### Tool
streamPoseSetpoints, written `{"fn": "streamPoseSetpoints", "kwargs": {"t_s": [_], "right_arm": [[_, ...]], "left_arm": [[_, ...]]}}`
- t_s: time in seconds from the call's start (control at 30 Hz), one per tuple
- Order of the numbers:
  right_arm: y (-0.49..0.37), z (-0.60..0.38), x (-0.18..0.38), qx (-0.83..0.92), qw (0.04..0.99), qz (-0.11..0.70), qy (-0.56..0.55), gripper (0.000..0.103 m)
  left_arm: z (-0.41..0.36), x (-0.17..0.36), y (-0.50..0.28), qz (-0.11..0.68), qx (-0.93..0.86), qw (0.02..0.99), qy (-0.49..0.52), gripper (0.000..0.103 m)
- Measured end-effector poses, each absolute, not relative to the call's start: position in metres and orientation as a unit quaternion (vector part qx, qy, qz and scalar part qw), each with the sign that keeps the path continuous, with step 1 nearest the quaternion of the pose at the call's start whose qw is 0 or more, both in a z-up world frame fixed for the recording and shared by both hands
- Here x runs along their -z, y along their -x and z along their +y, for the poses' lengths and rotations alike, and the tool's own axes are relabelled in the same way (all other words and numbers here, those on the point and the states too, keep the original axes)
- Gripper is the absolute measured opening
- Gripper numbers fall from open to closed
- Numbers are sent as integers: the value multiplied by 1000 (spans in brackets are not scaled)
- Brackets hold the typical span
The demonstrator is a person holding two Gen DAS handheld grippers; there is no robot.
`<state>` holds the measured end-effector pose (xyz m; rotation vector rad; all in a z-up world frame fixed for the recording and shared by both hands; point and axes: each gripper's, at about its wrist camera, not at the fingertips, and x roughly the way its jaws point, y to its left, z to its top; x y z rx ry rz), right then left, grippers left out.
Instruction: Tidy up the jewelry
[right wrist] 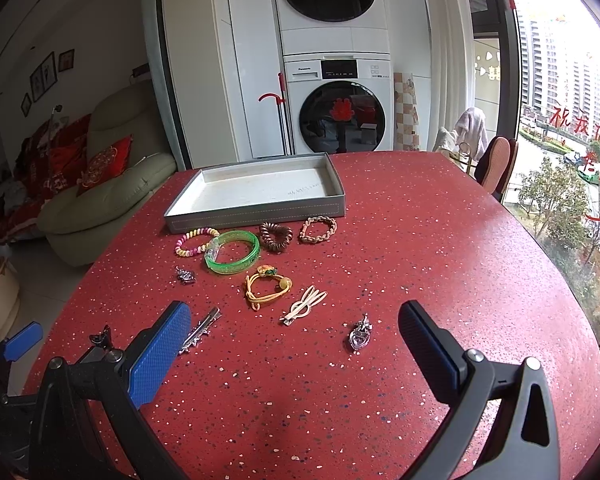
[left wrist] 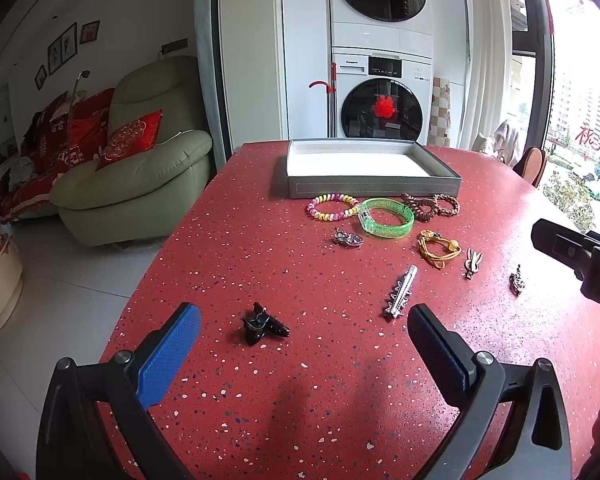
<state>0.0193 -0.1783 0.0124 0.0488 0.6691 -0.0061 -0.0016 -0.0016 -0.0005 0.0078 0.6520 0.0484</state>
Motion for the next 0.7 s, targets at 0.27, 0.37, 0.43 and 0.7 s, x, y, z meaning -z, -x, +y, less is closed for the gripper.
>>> {"fn": "streamPoseSetpoints", "kwargs": {"t_s": [0.27, 0.37, 0.43, 0.7], "right_arm": [[-19, -178, -13, 3, 944, 328, -23, 103], [-19, -178, -13, 3, 944, 328, -23, 103], [-19, -178, -13, 3, 944, 328, -23, 103], [-20, -178, -13, 2, 944, 328, -23, 103]], "left_arm": [[-3, 1, 2, 319, -23, 947, -5, 103], [-3, 2, 2, 320, -23, 947, -5, 103], [-3, 2, 2, 320, -23, 947, -5, 103], [-5, 2, 2, 320, -21, 947, -8, 103]]}}
